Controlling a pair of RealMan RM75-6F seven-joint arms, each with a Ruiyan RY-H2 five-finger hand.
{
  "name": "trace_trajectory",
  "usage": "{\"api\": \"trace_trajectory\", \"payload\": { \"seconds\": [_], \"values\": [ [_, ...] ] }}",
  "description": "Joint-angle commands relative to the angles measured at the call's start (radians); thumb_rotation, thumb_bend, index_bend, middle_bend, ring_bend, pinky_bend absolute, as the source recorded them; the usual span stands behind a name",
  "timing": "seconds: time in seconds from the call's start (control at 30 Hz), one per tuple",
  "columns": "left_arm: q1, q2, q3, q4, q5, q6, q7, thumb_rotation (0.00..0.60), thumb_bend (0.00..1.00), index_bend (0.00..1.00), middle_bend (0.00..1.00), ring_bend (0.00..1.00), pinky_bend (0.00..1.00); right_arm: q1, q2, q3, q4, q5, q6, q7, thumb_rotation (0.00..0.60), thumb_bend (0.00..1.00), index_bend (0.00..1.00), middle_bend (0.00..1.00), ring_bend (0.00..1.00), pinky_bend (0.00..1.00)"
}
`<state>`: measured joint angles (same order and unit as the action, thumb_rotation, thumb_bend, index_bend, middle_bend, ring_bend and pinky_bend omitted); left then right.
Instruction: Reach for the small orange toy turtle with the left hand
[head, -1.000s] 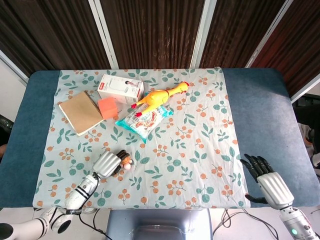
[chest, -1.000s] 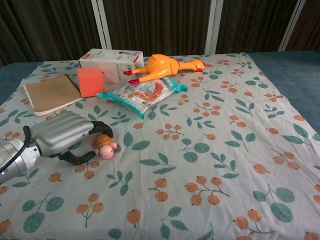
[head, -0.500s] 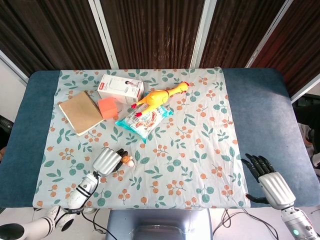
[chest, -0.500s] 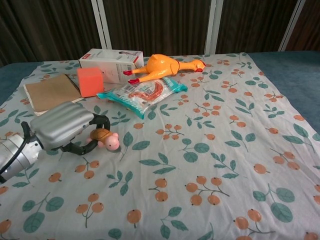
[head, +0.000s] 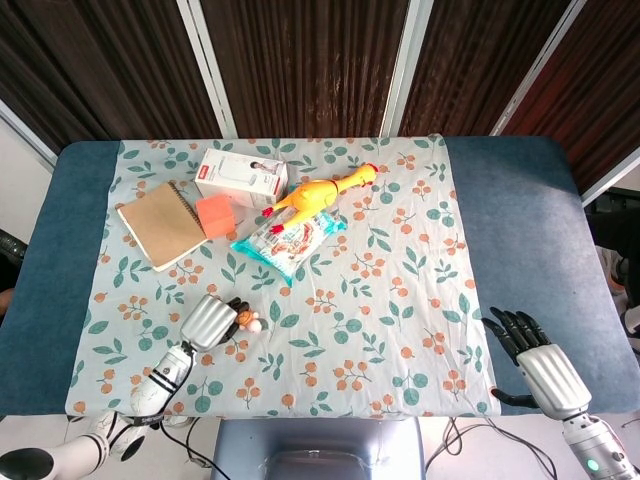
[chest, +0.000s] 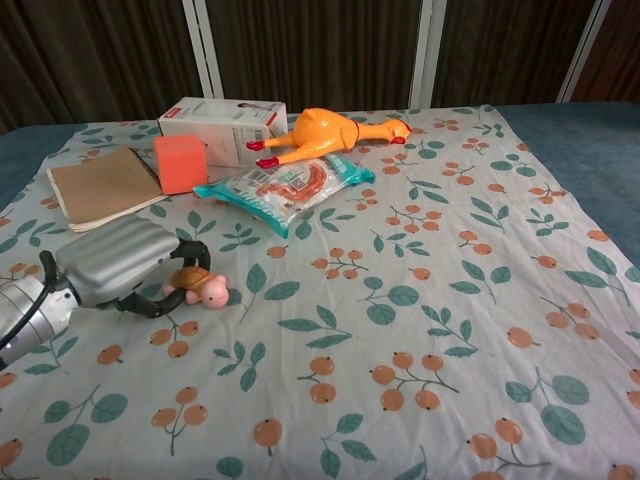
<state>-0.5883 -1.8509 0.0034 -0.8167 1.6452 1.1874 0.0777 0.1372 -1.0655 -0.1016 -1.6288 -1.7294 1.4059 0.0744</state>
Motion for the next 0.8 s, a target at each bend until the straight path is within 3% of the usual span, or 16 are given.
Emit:
{"api": "trace_trajectory", "payload": {
  "seconds": [0.03, 0.13, 0.33, 0.47, 0.57, 0.67, 0.73, 0.8],
  "values": [
    [-0.006, 0.027, 0.008, -0.053, -0.004, -0.013, 0.015, 0.600, 0.47, 0.23, 0.30, 0.97, 1.00, 0.000, 0.000, 0.001, 0.001, 0.002, -0.001, 0.002, 0.600, 0.18, 0.00, 0.00, 0.00, 0.00],
    [-0.008, 0.040, 0.009, -0.089, -0.003, -0.009, 0.042, 0.600, 0.47, 0.23, 0.25, 0.97, 1.00, 0.001, 0.000, -0.002, 0.001, -0.002, -0.004, 0.000, 0.600, 0.18, 0.00, 0.00, 0.00, 0.00],
    [-0.007, 0.056, 0.005, -0.132, -0.025, -0.033, 0.096, 0.600, 0.47, 0.20, 0.26, 0.97, 1.00, 0.000, 0.003, -0.005, 0.001, -0.011, 0.002, 0.005, 0.600, 0.18, 0.00, 0.00, 0.00, 0.00],
    [-0.014, 0.055, 0.007, -0.133, -0.030, -0.053, 0.108, 0.600, 0.47, 0.29, 0.28, 0.98, 1.00, -0.001, 0.004, -0.004, -0.001, -0.008, 0.004, 0.002, 0.600, 0.18, 0.00, 0.00, 0.00, 0.00],
    [-0.018, 0.053, 0.014, -0.130, -0.022, -0.053, 0.121, 0.600, 0.47, 0.30, 0.30, 0.98, 1.00, -0.002, -0.002, 0.000, 0.002, -0.003, 0.003, -0.017, 0.600, 0.18, 0.00, 0.00, 0.00, 0.00],
    [-0.021, 0.043, 0.018, -0.121, -0.007, -0.034, 0.101, 0.600, 0.47, 0.36, 0.44, 0.99, 1.00, 0.000, -0.003, 0.000, -0.001, 0.003, -0.008, -0.021, 0.600, 0.18, 0.00, 0.00, 0.00, 0.00],
    [-0.022, 0.032, 0.019, -0.105, 0.002, -0.015, 0.088, 0.600, 0.47, 0.47, 0.59, 0.99, 1.00, 0.000, -0.003, 0.001, -0.002, 0.004, -0.008, -0.022, 0.600, 0.18, 0.00, 0.00, 0.00, 0.00],
    [-0.018, 0.016, 0.016, -0.088, 0.009, 0.011, 0.075, 0.600, 0.48, 0.65, 0.75, 0.99, 1.00, -0.001, -0.001, 0.001, -0.003, 0.004, -0.006, -0.020, 0.600, 0.18, 0.00, 0.00, 0.00, 0.00]
  ]
}}
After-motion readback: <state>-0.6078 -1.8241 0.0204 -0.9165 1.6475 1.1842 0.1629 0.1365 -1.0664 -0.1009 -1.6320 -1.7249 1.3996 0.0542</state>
